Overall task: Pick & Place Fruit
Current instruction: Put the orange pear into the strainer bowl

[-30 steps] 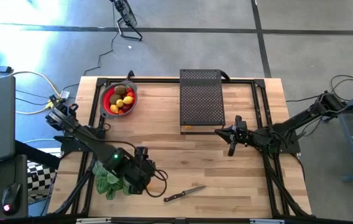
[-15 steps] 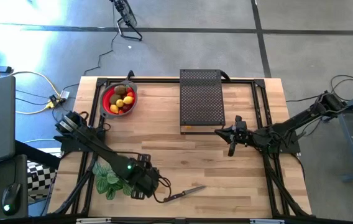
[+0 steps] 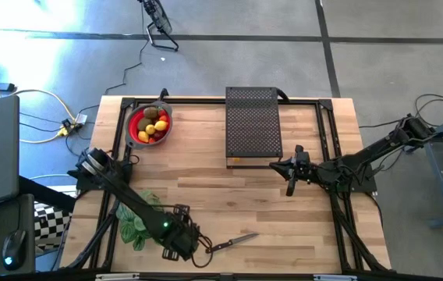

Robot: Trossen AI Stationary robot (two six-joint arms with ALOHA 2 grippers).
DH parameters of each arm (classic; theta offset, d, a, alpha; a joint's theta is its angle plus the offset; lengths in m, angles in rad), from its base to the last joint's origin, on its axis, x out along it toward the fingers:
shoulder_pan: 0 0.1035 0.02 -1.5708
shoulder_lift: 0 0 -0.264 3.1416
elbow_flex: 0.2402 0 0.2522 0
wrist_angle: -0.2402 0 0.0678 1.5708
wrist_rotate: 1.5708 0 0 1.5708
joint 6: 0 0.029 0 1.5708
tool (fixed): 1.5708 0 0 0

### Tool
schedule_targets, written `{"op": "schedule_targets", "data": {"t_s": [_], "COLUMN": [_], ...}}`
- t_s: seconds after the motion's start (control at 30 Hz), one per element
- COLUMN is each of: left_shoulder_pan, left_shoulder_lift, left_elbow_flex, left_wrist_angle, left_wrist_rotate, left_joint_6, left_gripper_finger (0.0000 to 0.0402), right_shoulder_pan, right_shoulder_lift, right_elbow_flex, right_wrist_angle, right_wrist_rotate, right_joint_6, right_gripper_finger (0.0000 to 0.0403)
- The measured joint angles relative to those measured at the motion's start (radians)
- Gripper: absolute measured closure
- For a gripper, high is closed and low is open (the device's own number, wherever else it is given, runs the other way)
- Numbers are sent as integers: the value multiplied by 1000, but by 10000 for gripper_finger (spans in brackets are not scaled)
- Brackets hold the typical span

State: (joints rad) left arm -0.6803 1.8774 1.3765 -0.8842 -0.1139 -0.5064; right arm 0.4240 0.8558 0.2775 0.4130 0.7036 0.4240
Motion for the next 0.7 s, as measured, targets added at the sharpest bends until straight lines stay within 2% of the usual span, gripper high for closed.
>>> {"op": "schedule_targets", "data": {"t_s": [0.37, 0.7], "left_shoulder_pan": [-15, -14], "left_shoulder_lift": [37, 36], "left_elbow_flex": [-61, -68], "left_wrist_angle": [35, 90], "left_wrist_rotate": [-27, -32], "left_joint_6": [-75, -59], "left_gripper_finger": [133, 133], "right_shoulder_pan": [0, 0], "right_shoulder_lift": [1, 1], "right_elbow_flex": [0, 0], "right_wrist_angle": [-6, -6], "right_wrist_rotate": [0, 2], "right_joint_6": [2, 2], "right_gripper_finger": [400, 400]}}
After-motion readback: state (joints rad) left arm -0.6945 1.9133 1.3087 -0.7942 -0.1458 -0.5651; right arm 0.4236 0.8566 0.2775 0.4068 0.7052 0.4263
